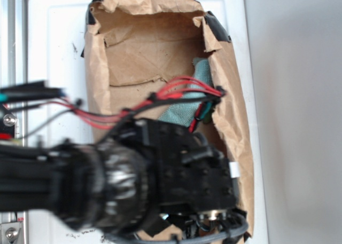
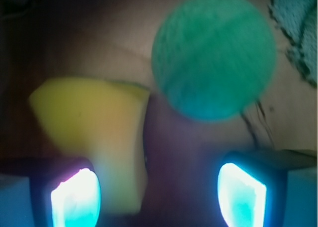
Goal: Grab the green sponge.
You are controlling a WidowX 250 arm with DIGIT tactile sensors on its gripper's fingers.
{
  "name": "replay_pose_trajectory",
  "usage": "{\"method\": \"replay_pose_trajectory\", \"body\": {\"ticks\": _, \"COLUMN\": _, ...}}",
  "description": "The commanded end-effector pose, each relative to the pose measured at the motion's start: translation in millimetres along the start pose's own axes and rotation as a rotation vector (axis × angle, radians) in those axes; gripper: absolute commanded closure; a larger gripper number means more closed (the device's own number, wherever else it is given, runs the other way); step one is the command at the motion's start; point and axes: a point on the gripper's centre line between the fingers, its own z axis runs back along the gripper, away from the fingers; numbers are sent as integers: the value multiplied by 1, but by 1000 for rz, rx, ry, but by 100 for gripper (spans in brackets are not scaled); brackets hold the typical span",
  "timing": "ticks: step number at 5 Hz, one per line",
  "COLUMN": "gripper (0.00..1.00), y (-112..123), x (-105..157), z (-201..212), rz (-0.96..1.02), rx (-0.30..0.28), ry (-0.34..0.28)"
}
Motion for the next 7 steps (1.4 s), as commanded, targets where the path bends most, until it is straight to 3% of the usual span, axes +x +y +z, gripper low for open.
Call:
{"method": "replay_pose_trajectory", "body": {"ticks": 1, "gripper": 0, "y": -21, "x": -1, "z": -11, "rz": -31, "rx": 28, "ry": 10}}
{"method": "replay_pose_trajectory", "body": {"ticks": 2, "gripper": 100, "y": -19, "x": 0, "z": -11, "rz": -5, "rx": 33, "ry": 21}}
{"method": "replay_pose_trajectory", "body": {"ticks": 5, "gripper": 100, "y": -13, "x": -3, "z": 3, "rz": -21, "rx": 41, "ry": -18}}
{"method": "replay_pose_trajectory", "body": {"ticks": 6, "gripper": 100, "y": -8, "x": 0, "z": 17, "rz": -16, "rx": 15, "ry": -34}}
{"method": "replay_pose_trajectory", "body": {"ticks": 7, "gripper": 100, "y": 10, "x": 5, "z": 51, "rz": 26, "rx": -4, "ry": -89}}
